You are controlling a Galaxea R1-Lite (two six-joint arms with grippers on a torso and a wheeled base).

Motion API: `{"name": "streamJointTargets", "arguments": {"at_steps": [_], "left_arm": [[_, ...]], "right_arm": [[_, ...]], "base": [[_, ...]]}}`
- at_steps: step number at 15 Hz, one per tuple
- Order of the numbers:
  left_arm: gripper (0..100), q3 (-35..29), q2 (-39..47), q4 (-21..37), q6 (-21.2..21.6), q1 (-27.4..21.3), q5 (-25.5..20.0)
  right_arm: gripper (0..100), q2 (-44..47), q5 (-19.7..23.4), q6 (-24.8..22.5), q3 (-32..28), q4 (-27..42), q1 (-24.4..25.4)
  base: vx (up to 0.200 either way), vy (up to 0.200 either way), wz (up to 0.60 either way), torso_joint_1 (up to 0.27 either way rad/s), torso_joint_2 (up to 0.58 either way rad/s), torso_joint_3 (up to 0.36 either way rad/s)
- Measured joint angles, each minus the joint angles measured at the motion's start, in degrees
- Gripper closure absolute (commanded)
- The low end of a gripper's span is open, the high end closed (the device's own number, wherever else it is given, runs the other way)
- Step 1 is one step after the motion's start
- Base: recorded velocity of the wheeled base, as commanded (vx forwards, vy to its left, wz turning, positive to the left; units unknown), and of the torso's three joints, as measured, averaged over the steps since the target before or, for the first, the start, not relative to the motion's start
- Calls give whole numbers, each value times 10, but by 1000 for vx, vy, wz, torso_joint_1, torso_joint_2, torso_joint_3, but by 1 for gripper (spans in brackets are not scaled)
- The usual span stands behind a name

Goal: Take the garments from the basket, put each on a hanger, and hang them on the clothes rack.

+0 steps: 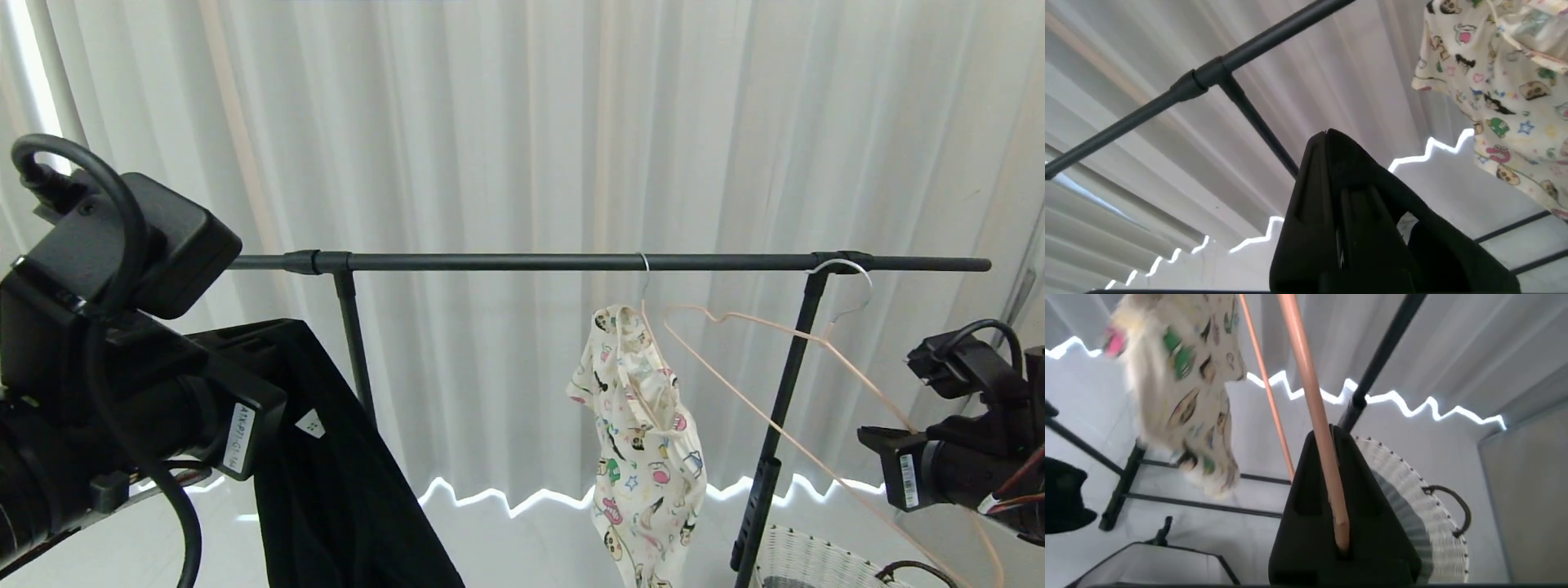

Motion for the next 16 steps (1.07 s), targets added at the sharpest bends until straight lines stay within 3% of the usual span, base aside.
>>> {"name": "streamJointTargets", "arguments": {"at_steps": [4,8,12,16], "left_arm": [[100,1,23,-39,-4,1,-1],[100,5,43,-58,-1,-2,-2],[100,6,64,-58,-31,-2,0],[100,-25,118,-45,-150,1,4]], "right_arm": [[100,-50,3,-50,7,0,8],[100,-93,5,-66,6,-1,50],[100,-117,5,-66,8,1,172],[100,-108,5,-29,8,12,320]], "base": [[-200,0,0,2,2,5],[0,0,0,0,0,0],[0,0,0,0,0,0],[0,0,0,0,0,0]]}}
